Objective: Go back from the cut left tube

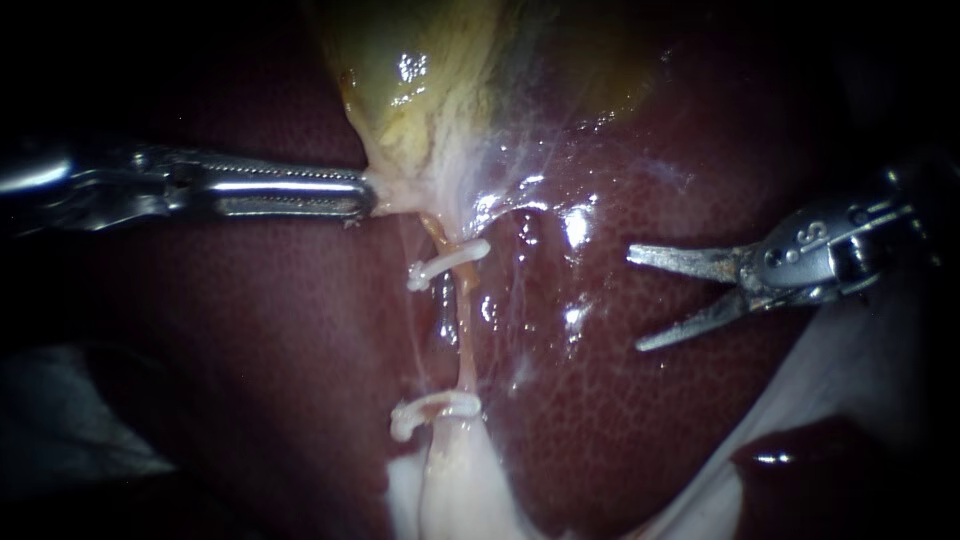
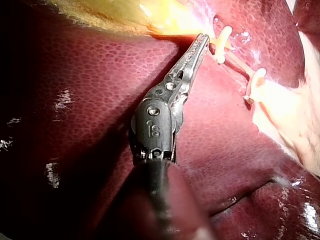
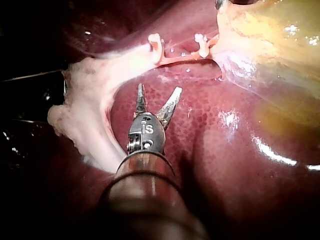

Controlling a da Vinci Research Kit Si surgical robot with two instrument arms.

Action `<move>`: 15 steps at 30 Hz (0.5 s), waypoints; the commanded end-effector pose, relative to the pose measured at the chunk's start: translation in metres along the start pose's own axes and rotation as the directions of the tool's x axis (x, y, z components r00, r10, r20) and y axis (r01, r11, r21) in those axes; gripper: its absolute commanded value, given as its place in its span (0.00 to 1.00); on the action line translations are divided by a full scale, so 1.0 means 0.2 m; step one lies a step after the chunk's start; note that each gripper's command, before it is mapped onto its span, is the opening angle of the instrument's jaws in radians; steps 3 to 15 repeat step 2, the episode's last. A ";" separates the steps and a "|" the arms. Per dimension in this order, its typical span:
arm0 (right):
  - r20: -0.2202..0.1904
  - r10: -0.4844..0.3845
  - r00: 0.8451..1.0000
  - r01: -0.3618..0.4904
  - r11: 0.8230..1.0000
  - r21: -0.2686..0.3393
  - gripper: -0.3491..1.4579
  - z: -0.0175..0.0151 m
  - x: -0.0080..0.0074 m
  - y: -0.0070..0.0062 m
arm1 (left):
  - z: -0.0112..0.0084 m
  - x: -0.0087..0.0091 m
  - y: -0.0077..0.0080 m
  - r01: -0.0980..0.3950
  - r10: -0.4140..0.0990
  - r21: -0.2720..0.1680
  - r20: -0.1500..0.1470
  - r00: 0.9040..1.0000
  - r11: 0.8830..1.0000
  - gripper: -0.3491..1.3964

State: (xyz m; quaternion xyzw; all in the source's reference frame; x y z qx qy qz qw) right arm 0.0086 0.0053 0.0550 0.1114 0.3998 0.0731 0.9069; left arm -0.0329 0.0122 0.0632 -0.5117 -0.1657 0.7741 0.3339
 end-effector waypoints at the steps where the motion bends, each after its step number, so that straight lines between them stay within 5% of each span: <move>1: -0.008 0.001 1.000 -0.001 1.000 0.018 0.99 0.001 0.000 0.000 | -0.001 0.000 0.000 0.000 0.000 -0.002 0.000 1.000 1.000 0.00; 15: -0.020 -0.004 1.000 0.005 0.999 0.043 0.99 0.003 0.000 0.000 | -0.002 0.001 0.001 0.000 0.000 -0.003 0.001 1.000 1.000 0.00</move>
